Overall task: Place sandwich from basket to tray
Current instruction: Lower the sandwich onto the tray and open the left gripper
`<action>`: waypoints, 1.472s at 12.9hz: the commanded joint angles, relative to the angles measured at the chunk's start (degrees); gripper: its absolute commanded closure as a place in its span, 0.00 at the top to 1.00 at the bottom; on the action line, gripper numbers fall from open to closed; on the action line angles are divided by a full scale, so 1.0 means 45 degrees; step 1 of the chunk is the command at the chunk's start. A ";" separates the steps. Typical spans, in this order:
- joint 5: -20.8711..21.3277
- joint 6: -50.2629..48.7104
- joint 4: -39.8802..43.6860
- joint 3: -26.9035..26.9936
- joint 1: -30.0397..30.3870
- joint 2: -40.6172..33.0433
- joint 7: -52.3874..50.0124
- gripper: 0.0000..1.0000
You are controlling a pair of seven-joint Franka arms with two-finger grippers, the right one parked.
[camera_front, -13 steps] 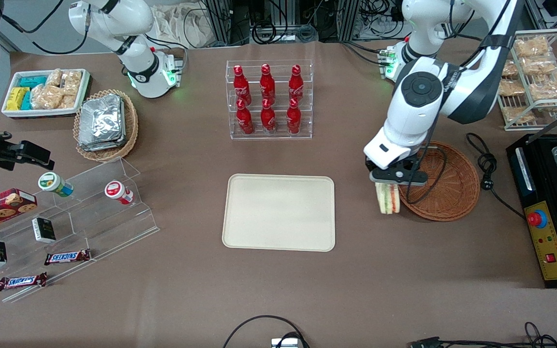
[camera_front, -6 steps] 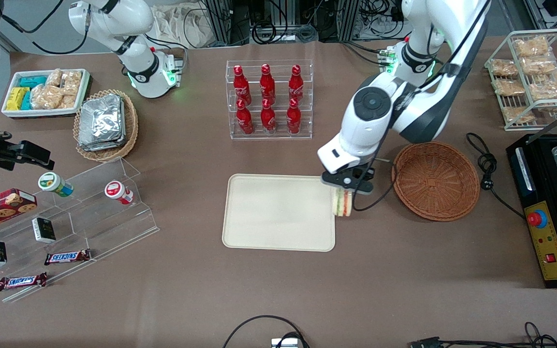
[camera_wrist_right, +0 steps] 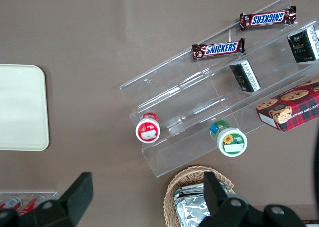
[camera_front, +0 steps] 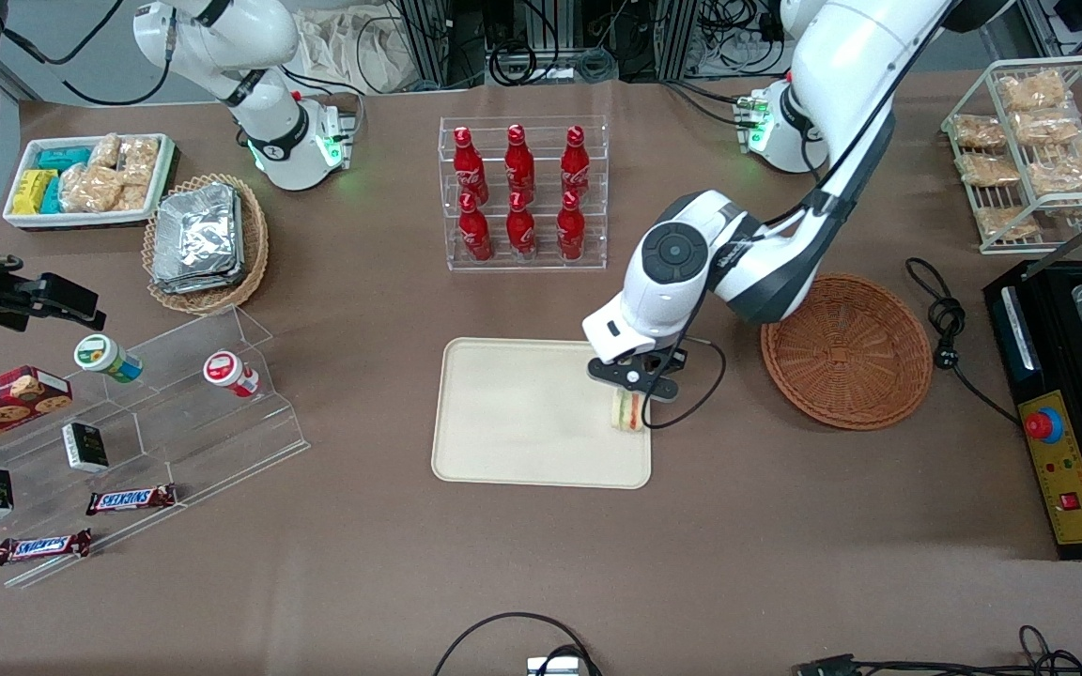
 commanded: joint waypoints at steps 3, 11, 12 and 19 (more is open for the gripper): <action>0.1893 0.0794 0.0495 0.0093 -0.0499 0.1286 -0.2048 0.33; 0.2130 0.1245 0.0592 0.0093 -0.0518 0.1971 -0.2149 0.34; 0.2130 0.1303 0.0592 0.0093 -0.0518 0.2030 -0.2149 0.34; 0.2130 0.1343 0.0592 0.0112 -0.0694 0.2206 -0.2168 0.45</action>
